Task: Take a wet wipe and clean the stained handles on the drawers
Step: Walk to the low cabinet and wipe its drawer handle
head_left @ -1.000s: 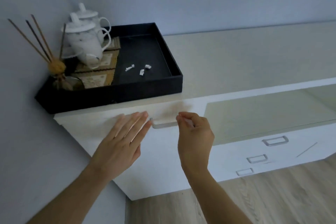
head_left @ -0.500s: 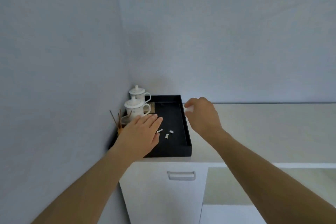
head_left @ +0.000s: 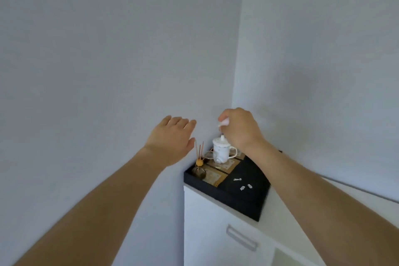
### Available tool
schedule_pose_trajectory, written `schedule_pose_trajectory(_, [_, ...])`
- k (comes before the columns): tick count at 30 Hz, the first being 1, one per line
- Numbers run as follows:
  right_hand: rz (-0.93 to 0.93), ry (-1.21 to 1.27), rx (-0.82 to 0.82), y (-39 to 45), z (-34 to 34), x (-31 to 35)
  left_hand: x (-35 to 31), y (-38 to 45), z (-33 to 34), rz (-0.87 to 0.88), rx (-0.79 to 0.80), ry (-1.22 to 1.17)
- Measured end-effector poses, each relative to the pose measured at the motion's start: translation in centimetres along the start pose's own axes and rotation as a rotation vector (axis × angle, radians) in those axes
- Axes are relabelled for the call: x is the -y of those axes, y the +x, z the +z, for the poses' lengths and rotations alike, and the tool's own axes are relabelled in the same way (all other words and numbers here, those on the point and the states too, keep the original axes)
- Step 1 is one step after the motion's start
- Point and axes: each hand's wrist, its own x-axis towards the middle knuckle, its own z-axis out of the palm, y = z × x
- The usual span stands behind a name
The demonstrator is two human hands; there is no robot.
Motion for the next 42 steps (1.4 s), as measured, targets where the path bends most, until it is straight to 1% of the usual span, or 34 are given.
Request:
schedule_pose_trajectory(4, [-0.137,0.056,0.114,-1.9,1.0,2.7,0.5,-4.8,-2.4,-0.105,0.084,0.123])
schedule_pose_trajectory(9, [-0.287,0.16,0.223,-4.8,2.5,8.7,3.0,-12.7,-6.2,-0.265,0.195,0.236])
schedule_pose_trajectory(14, [-0.457,0.246,0.313,-9.8,3.9,17.7,5.8,-23.6,-11.1,-0.476,0.27,0.314])
schedule_pose_trajectory(18, [-0.637,0.358,0.405,-16.8,4.0,26.7,7.0,-35.0,-16.4,-0.669,0.344,0.392])
schedule_pose_trajectory(21, [-0.782,0.458,0.487,-24.4,3.1,33.8,6.5,-44.8,-21.4,-0.814,0.411,0.467])
schedule_pose_trajectory(24, [-0.93,0.555,0.575,-33.9,1.4,40.6,4.8,-55.3,-27.5,-0.973,0.473,0.535])
schedule_pose_trajectory(29, [-1.14,0.698,0.709,-51.4,-3.5,49.9,-1.1,-72.8,-39.0,-1.192,0.586,0.641])
schedule_pose_trajectory(33, [-1.28,0.813,0.769,-65.7,-7.8,55.5,-7.7,-85.5,-47.2,-1.382,0.665,0.694])
schedule_pose_trajectory(36, [-1.402,0.855,0.835,-75.4,-10.6,58.8,-12.7,-93.1,-52.1,-1.503,0.729,0.724])
schedule_pose_trajectory(39, [-1.513,0.884,0.882,-84.0,-12.8,61.9,-16.6,-99.9,-55.9,-1.63,0.732,0.752])
schedule_pose_trajectory(42, [-1.585,0.903,0.94,-91.5,-14.4,65.3,-19.4,-106.2,-58.8,-1.726,0.756,0.739])
